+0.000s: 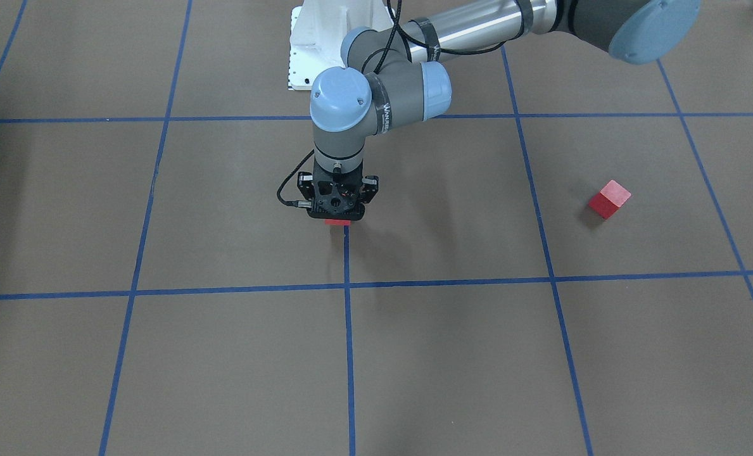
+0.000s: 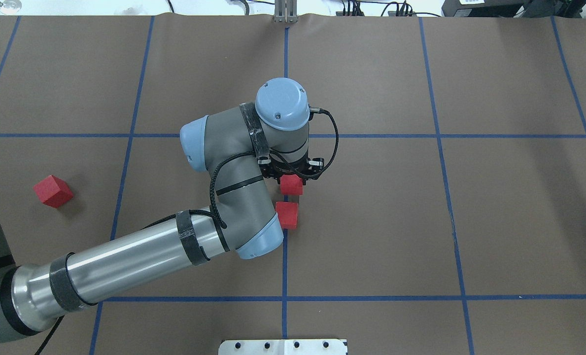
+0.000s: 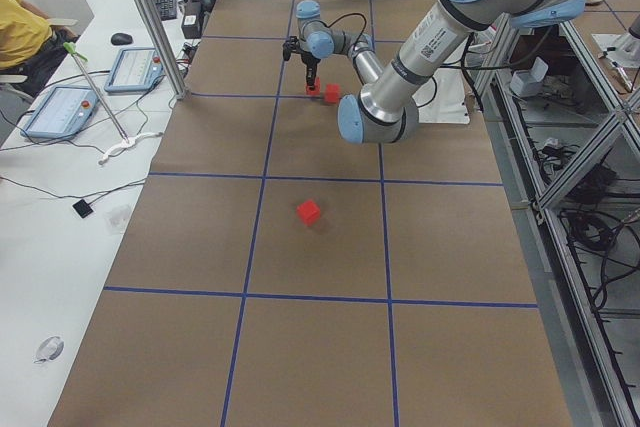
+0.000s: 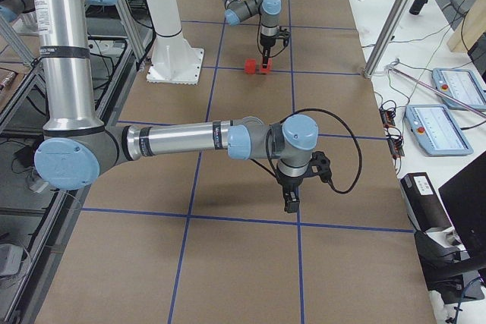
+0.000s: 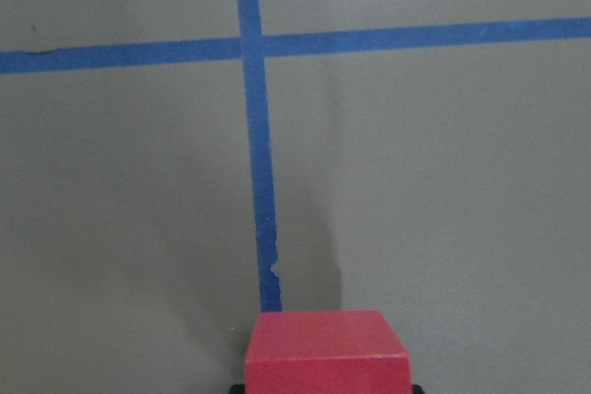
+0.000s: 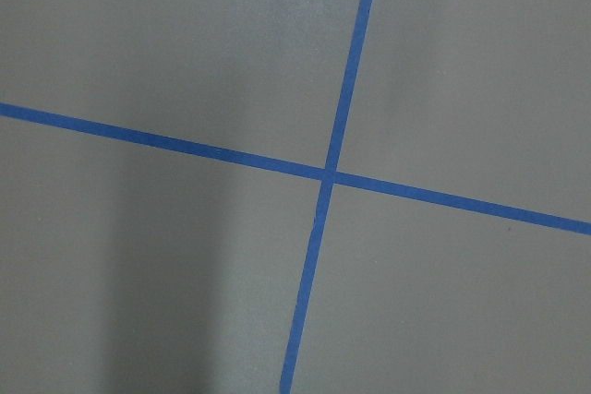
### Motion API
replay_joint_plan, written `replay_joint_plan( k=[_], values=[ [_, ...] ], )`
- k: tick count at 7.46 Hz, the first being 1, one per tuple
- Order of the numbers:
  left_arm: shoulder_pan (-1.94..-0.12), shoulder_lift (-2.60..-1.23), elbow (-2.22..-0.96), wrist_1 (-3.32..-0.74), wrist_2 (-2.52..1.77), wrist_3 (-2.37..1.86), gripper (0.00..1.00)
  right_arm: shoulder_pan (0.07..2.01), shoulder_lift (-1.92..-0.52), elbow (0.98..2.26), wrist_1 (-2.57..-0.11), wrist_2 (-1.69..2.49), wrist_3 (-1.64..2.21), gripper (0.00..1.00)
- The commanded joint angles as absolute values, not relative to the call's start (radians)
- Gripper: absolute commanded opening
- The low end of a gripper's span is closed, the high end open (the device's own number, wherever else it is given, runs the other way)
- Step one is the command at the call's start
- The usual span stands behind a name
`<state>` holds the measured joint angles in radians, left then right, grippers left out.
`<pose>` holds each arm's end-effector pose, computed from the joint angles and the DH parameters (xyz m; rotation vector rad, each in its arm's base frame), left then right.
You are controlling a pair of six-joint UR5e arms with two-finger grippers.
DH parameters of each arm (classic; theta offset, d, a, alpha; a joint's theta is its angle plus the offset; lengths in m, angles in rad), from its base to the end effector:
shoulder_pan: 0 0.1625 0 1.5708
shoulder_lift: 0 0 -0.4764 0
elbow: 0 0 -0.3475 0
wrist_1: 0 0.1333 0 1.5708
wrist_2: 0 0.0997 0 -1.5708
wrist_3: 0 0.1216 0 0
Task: Form red blocks into L shape at center
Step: 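Carry the red cube with the left gripper next to the placed cube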
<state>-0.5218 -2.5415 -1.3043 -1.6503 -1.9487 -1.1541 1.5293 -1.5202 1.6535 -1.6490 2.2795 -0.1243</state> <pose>0.6567 -0.4796 0.2162 0.0305 0.8518 0.0494 0.0345 -0.4750 0.6788 0.0822 -0.7067 -0.1783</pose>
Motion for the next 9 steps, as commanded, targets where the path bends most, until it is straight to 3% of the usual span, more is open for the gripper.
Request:
replay_joint_plan(
  k=[1,9],
  values=[
    [-0.52,-2.536,-1.308,-1.651,-1.927,-1.198,0.32,1.529,-1.52,1.654,-1.649,2.281,-0.124,0.99],
    [-0.474,-2.526,-1.33,-1.651,-1.864,-1.229,0.33,1.529,-1.52,1.654,-1.651,2.281,-0.124,0.99]
  ],
)
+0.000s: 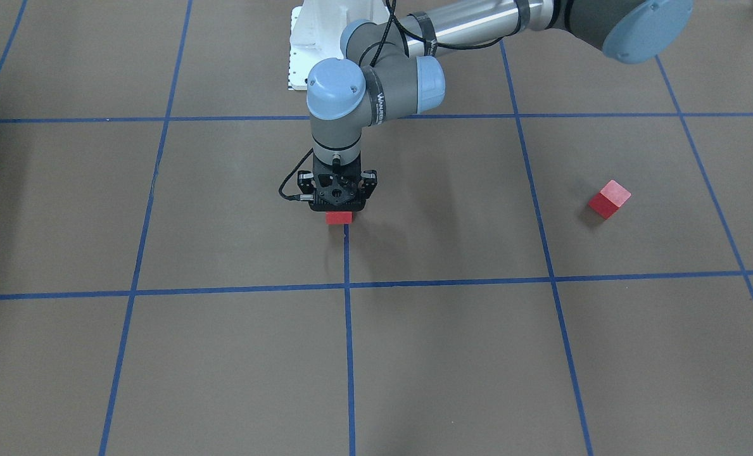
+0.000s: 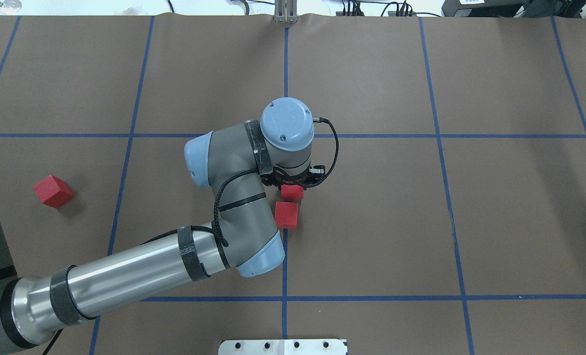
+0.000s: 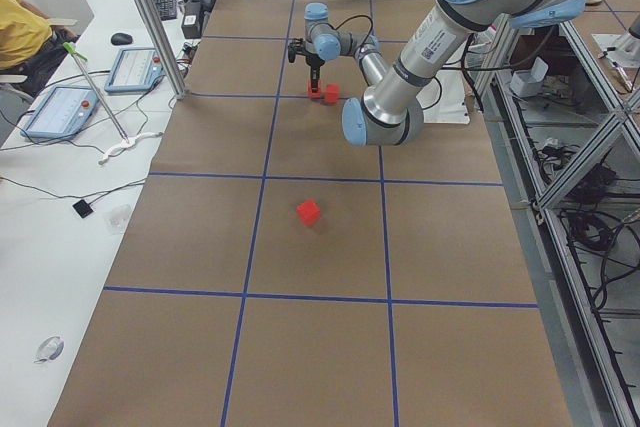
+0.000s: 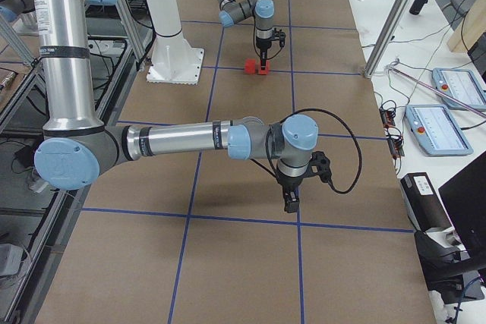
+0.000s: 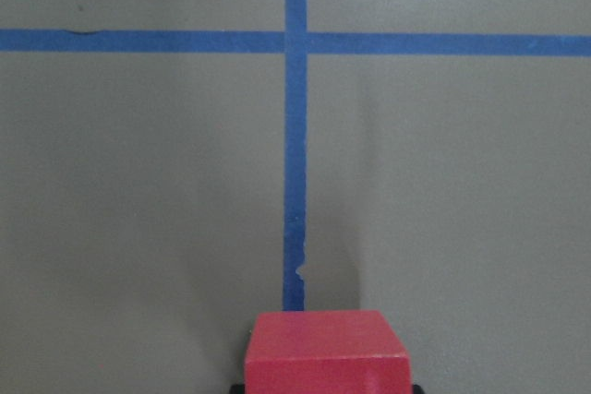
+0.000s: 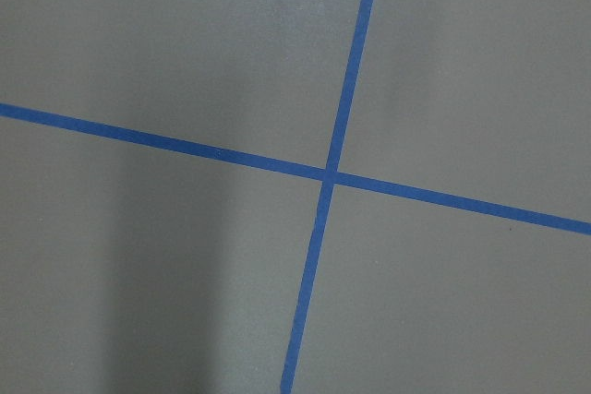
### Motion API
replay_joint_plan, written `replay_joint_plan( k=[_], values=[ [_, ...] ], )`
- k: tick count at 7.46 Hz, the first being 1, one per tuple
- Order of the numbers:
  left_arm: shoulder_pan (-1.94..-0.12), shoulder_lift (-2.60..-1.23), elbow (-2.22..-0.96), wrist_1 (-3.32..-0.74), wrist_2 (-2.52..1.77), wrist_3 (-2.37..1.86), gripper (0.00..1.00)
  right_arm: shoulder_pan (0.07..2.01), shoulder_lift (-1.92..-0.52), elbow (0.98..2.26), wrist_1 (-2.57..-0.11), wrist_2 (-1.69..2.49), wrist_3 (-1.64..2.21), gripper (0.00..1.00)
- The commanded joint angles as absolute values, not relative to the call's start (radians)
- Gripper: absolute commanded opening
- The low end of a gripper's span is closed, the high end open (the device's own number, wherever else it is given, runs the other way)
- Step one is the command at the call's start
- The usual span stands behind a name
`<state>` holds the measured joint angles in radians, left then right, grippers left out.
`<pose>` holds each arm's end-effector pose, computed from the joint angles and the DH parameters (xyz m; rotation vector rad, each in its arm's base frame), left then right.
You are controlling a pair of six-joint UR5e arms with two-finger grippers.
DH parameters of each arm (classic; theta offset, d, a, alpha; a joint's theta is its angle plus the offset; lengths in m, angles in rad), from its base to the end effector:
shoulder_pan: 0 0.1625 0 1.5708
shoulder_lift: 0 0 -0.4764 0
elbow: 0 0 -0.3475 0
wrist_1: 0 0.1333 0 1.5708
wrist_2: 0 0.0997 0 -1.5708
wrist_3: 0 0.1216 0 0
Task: Form red blocks into L shape at center
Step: 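Lower the red cube against the nearer side of the placed cube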
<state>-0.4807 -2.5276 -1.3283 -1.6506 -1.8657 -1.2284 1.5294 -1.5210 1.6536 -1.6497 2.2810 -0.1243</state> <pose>0.6683 -0.4590 0.2198 0.0594 0.8336 -0.0131 0.0344 -0.4745 0.6791 0.0809 -0.7083 -0.1777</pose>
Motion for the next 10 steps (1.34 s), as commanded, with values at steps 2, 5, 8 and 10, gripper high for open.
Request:
replay_joint_plan(
  k=[2,5,8,10],
  values=[
    [-0.472,-2.505,-1.345,-1.651,-1.864,-1.229,0.33,1.529,-1.522,1.654,-1.649,2.281,-0.124,0.99],
    [-0.471,-2.479,-1.385,-1.646,-1.864,-1.227,0.33,1.529,-1.522,1.654,-1.649,2.281,-0.124,0.99],
    [-0.466,-2.479,-1.385,-1.646,-1.862,-1.226,0.33,1.529,-1.522,1.654,-1.651,2.281,-0.124,0.99],
    [-0.463,-2.479,-1.385,-1.646,-1.862,-1.226,0.34,1.529,-1.522,1.654,-1.651,2.281,-0.124,0.99]
  ],
)
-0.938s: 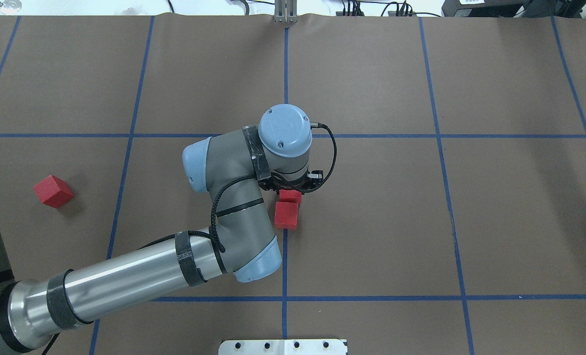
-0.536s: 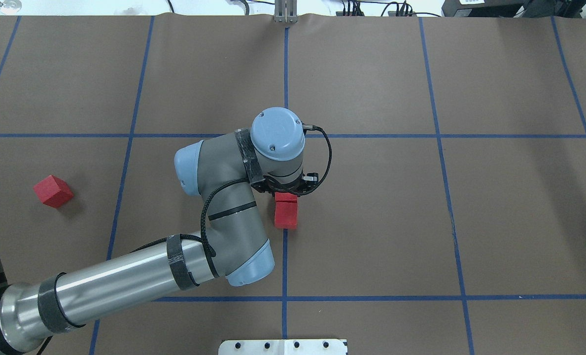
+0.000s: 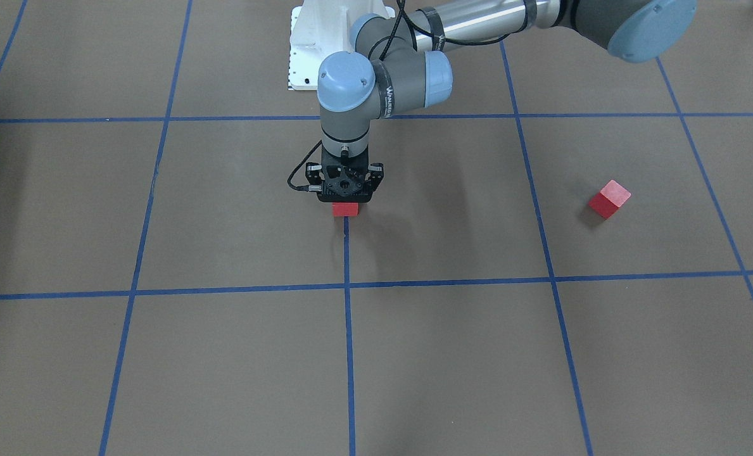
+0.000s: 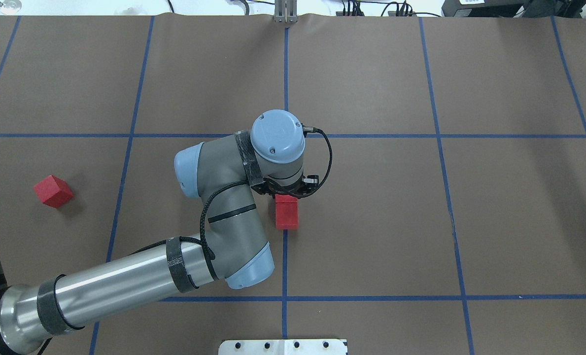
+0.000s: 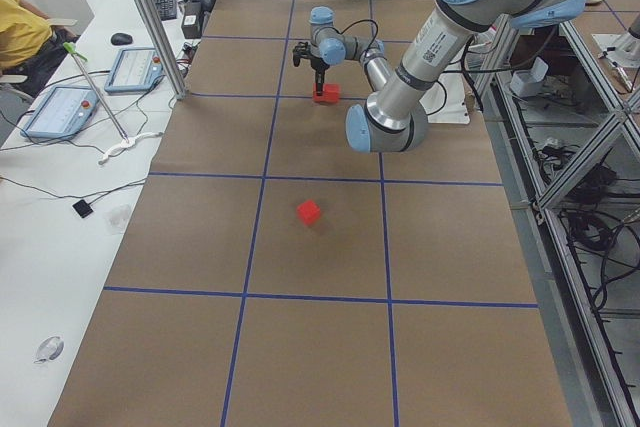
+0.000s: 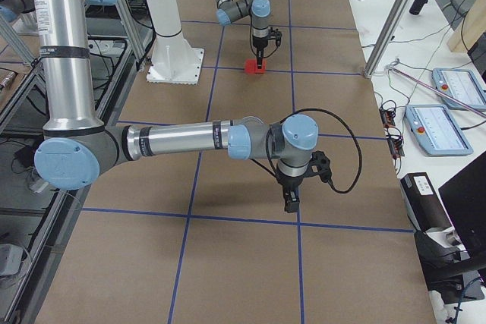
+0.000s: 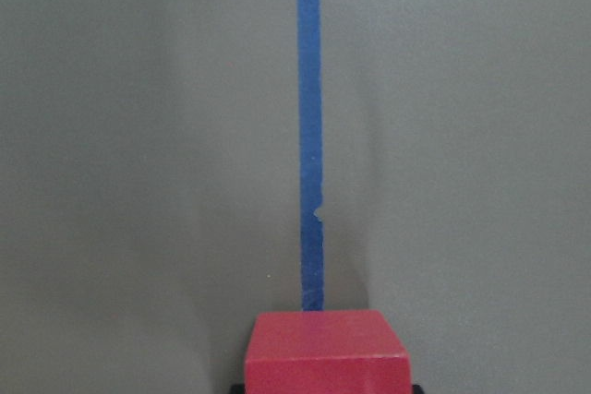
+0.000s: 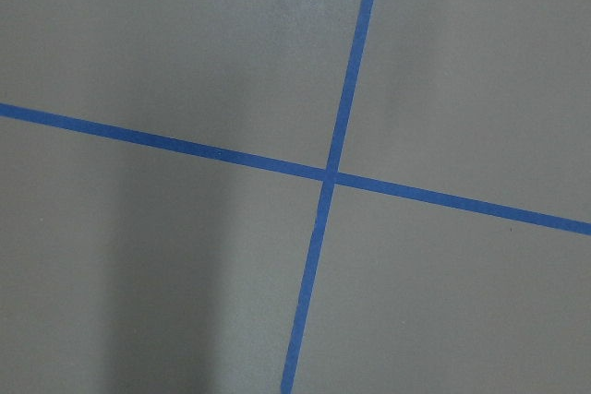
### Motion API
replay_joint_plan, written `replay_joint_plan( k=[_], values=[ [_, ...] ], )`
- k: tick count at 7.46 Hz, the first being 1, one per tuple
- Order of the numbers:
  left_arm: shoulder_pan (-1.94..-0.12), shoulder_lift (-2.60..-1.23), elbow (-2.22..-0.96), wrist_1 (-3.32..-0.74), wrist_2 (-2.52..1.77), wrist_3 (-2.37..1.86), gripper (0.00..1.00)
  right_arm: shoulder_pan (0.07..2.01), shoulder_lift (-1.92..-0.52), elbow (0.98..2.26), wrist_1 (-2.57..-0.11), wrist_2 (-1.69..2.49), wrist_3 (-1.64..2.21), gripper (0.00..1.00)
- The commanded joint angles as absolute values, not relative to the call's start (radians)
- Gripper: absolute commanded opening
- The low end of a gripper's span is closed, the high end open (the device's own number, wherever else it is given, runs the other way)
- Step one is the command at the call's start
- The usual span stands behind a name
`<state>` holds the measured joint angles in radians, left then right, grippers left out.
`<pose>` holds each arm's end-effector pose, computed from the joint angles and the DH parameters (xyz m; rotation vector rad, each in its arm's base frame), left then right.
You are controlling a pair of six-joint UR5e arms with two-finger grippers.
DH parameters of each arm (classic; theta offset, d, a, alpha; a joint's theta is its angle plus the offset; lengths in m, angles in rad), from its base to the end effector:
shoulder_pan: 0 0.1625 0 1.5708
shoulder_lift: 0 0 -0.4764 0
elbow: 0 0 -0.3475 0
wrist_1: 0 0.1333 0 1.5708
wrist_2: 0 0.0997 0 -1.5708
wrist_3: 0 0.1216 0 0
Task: Form red blocks into L shape at center
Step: 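Lower the red cube against the nearer side of the placed cube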
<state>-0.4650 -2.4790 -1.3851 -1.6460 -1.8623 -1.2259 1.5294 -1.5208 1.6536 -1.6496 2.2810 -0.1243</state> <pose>0.6614 -0.4418 0.2357 0.0584 0.8360 0.0033 0.0344 -0.4746 0.6790 0.0812 -0.7082 -0.1778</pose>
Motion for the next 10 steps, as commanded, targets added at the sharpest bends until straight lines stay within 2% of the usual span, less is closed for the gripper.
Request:
replay_joint_plan(
  k=[1,10],
  values=[
    [-0.462,-2.479,-1.385,-1.646,-1.862,-1.226,0.34,1.529,-1.52,1.654,-1.649,2.281,-0.124,0.99],
    [-0.445,-2.48,-1.384,-1.644,-1.827,-1.224,0.41,1.529,-1.52,1.652,-1.651,2.281,-0.124,0.99]
  ],
)
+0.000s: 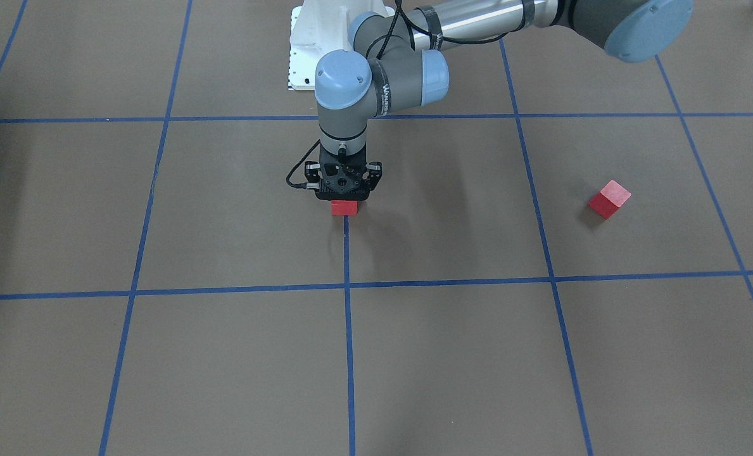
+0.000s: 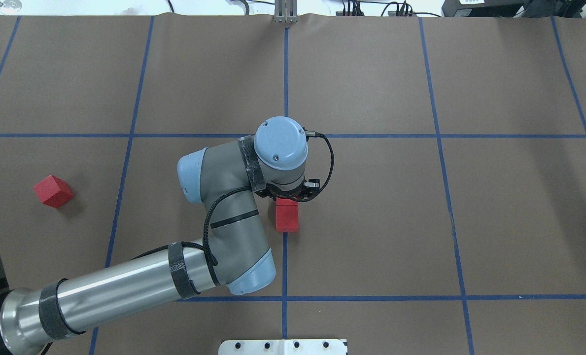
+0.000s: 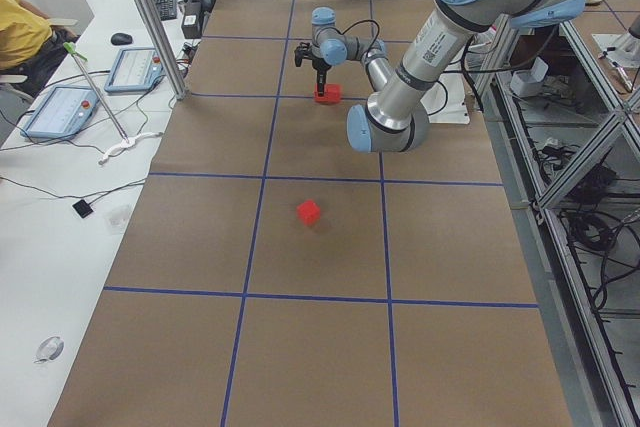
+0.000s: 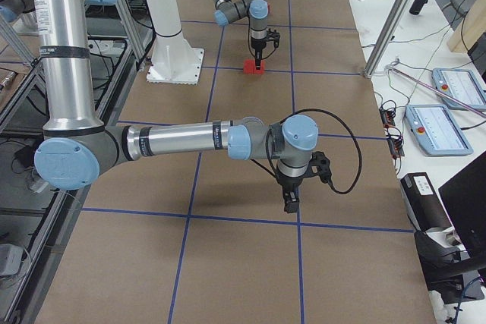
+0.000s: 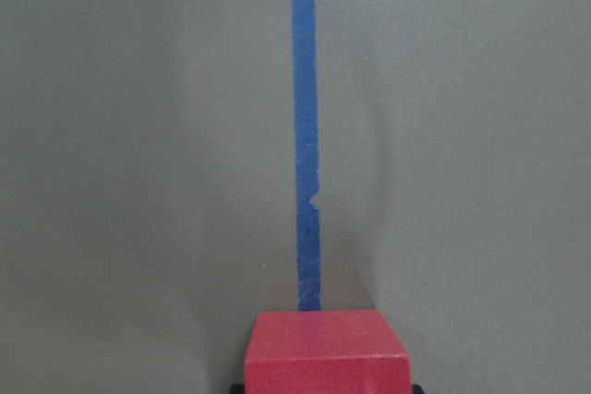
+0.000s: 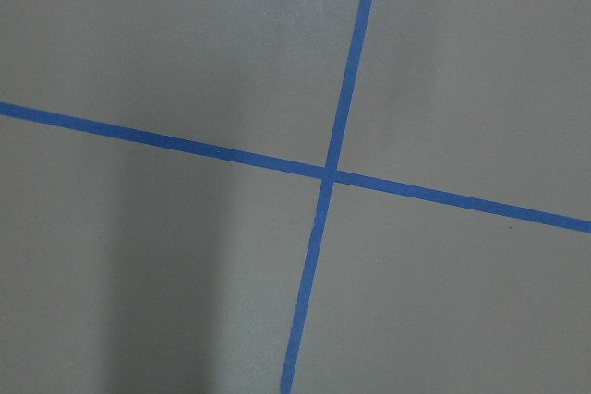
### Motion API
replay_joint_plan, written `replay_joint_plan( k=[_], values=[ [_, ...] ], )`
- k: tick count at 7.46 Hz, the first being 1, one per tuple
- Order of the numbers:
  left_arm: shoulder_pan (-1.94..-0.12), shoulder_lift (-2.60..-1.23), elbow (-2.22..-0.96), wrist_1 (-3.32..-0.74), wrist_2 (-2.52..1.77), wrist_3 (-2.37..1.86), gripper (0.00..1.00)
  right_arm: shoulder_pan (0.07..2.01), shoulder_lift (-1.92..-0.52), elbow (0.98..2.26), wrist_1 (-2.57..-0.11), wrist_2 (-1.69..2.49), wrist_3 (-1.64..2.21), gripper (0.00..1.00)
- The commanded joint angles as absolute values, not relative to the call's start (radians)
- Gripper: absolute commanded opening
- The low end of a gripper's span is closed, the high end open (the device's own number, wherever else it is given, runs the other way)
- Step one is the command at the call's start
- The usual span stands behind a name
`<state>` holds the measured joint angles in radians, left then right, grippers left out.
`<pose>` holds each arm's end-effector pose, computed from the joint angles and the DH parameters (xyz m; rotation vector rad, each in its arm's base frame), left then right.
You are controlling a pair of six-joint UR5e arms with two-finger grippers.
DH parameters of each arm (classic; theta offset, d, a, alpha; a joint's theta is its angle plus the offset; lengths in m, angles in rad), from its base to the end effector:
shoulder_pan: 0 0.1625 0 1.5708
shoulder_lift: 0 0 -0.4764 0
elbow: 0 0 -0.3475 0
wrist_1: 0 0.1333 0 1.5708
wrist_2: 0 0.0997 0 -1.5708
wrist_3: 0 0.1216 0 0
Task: Form red blocks into L shape at center
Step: 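Lower the red cube against the nearer side of the placed cube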
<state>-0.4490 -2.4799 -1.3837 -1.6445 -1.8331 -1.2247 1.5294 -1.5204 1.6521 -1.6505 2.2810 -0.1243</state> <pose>0.6678 -0.4347 0.2365 0.0773 0.8251 0.0074 0.0344 -0.4747 0.6796 0.0793 -0.7083 -0.1771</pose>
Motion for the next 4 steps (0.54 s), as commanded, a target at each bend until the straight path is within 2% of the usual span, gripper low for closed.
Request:
replay_joint_plan(
  k=[1,4],
  values=[
    [-0.445,-2.48,-1.384,-1.644,-1.825,-1.224,0.44,1.529,-1.52,1.652,-1.649,2.281,-0.124,0.99],
    [-0.445,-2.48,-1.384,-1.643,-1.825,-1.224,0.48,1.529,-1.52,1.652,-1.651,2.281,-0.124,0.99]
  ],
)
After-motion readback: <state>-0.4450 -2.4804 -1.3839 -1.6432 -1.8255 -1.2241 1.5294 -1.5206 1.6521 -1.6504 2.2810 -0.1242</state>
